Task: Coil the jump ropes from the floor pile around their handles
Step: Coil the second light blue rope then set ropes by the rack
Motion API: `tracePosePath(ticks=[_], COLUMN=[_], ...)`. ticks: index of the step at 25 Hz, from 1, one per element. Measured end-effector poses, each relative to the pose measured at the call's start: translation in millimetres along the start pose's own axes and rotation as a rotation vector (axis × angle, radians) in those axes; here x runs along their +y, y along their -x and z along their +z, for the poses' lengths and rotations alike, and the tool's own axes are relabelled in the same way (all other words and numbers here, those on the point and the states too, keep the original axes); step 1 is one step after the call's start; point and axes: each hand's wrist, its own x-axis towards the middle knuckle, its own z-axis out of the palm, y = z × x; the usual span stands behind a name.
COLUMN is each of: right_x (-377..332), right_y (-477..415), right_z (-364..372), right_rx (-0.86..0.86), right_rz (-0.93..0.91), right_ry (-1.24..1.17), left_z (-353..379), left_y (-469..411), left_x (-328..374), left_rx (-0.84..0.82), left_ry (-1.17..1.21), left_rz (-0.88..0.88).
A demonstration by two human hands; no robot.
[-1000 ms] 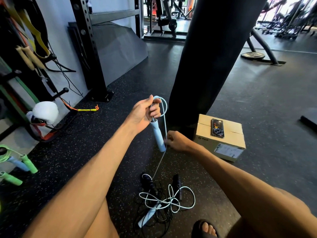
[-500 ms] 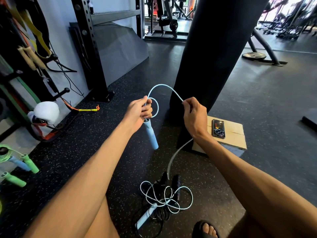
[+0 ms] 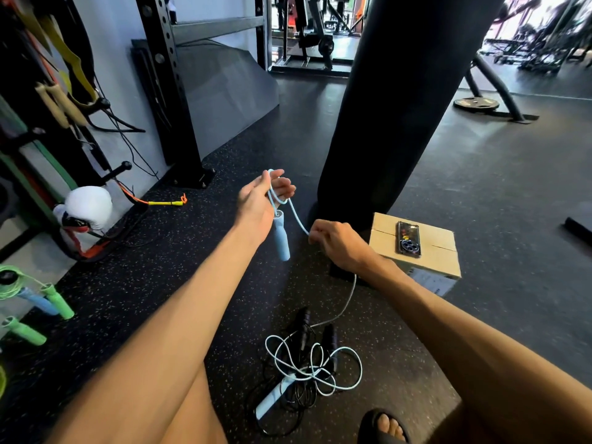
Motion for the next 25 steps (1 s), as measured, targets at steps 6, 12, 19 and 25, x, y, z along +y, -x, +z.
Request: tracePosePath(ticks=[6,12,19,25], right_x=[-15,-21,-11,-7], right_y=[1,0,-3,-3], right_z=[8,-3,-17,-10], right_rx=[-0.027,0.177,0.269,0.264], right_rz=[-0.146,-0.203,-0.082,0.052], right_ry=[0.033,0.064,0.027,-0.142], left_z=[3,1,3,2], left_y=[6,16,23,21], left_x=[-12,-20,-17,-12], left_rx=[0.005,-0.150,-0.354,-0.454], left_ry=[-0.369,-1.133,-1.015,-0.725], left_rz=[0.125,0.199,-0.216,-0.389])
